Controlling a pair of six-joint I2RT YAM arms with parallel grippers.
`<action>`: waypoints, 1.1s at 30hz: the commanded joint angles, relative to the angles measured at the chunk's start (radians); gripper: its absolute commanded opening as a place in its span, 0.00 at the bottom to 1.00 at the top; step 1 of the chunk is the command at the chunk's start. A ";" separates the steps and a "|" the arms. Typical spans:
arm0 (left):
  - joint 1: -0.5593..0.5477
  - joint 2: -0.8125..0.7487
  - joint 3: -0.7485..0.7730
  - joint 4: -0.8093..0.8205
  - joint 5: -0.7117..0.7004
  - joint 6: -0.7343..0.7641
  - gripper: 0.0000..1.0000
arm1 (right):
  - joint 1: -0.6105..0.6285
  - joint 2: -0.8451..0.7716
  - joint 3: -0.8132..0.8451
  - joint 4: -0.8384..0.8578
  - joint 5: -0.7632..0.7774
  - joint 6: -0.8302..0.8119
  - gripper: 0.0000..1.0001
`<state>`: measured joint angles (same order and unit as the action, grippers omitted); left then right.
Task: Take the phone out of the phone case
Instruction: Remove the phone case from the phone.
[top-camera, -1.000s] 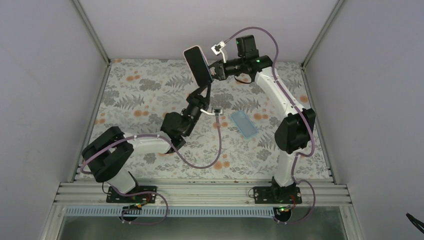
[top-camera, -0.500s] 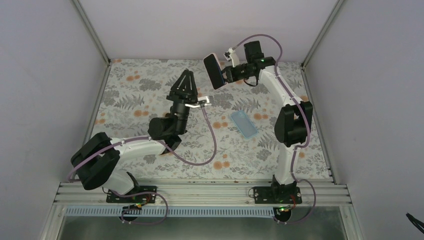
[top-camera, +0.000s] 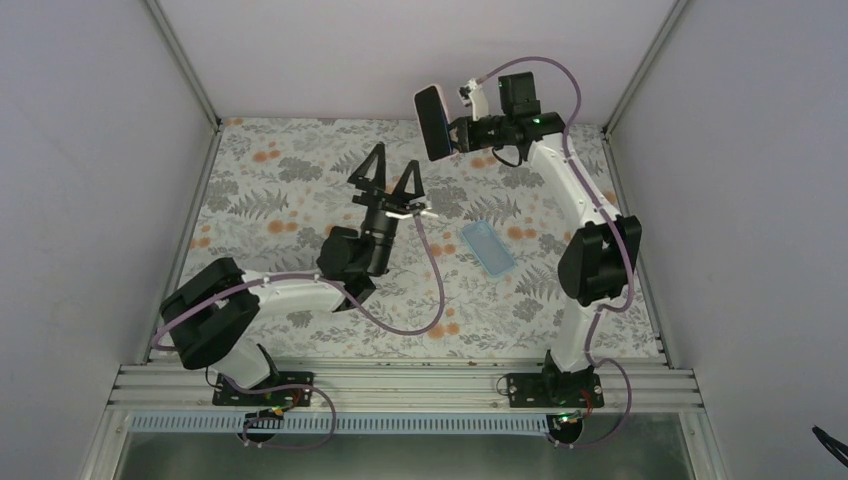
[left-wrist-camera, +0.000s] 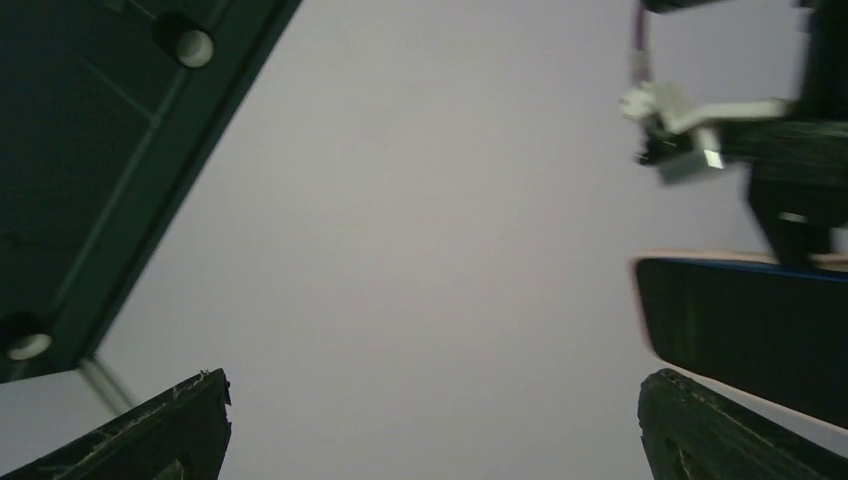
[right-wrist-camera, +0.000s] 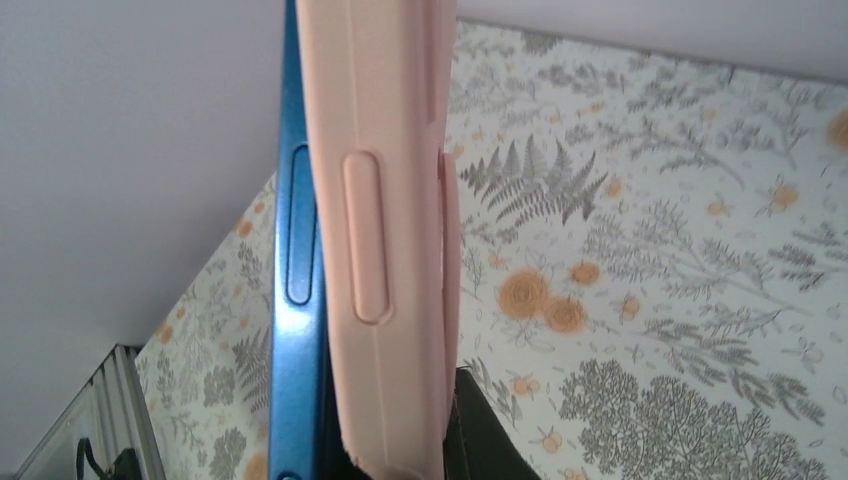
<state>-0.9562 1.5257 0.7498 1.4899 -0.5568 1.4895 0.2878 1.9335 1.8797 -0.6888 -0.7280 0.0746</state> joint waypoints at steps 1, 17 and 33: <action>-0.009 0.050 0.061 -0.051 -0.016 -0.140 1.00 | 0.013 -0.098 0.006 0.127 0.028 0.072 0.03; -0.002 0.233 0.258 -0.118 -0.005 -0.262 1.00 | 0.053 -0.143 0.035 0.129 0.125 0.095 0.03; 0.094 0.128 0.390 -0.631 -0.041 -0.684 0.99 | 0.141 -0.166 0.151 0.072 0.417 0.052 0.03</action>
<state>-0.8909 1.7077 1.0779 0.9920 -0.5766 0.9607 0.4026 1.8252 1.9766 -0.6540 -0.3920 0.1471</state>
